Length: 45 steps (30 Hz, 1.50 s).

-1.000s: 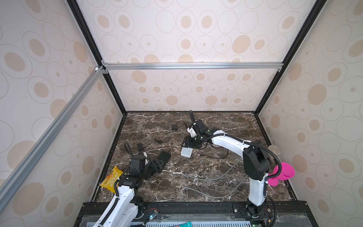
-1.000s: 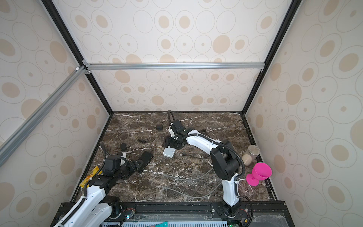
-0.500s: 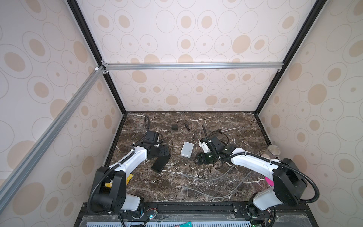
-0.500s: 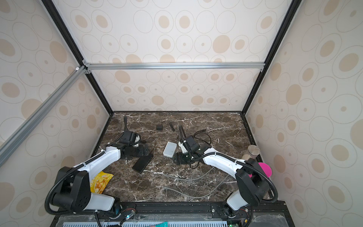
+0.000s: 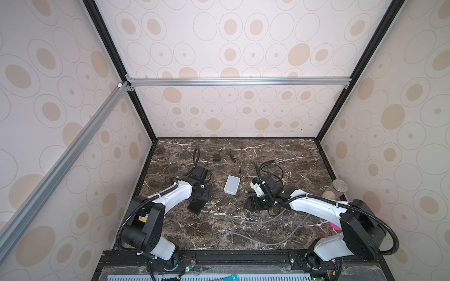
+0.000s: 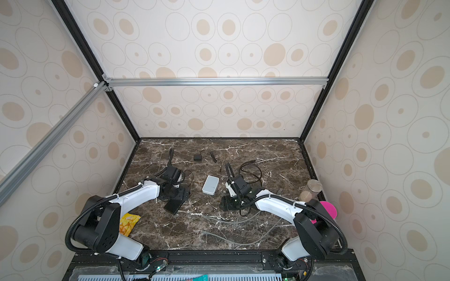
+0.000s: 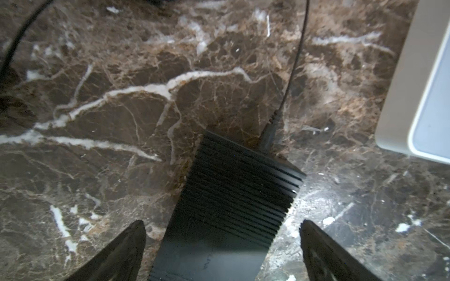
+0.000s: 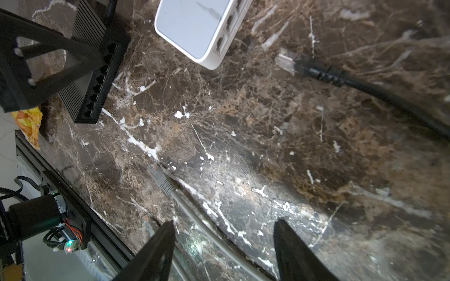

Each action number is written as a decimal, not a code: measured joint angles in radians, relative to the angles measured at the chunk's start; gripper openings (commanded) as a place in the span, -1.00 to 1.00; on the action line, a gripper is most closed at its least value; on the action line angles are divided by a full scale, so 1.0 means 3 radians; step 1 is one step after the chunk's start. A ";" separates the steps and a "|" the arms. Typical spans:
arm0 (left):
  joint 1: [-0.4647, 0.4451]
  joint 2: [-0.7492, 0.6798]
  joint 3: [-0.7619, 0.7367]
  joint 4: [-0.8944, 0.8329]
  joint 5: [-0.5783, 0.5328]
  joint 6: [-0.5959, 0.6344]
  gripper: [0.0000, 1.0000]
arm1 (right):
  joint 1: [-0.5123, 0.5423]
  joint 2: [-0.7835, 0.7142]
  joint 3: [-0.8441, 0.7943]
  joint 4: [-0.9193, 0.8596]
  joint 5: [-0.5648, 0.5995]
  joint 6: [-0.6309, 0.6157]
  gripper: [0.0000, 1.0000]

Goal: Insert the plug into the switch port

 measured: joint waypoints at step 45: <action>-0.0965 -0.0009 -0.0254 0.0191 0.0108 0.0020 0.25 | 0.0538 -0.0674 -0.0174 -0.0412 -0.0362 -0.1540 0.19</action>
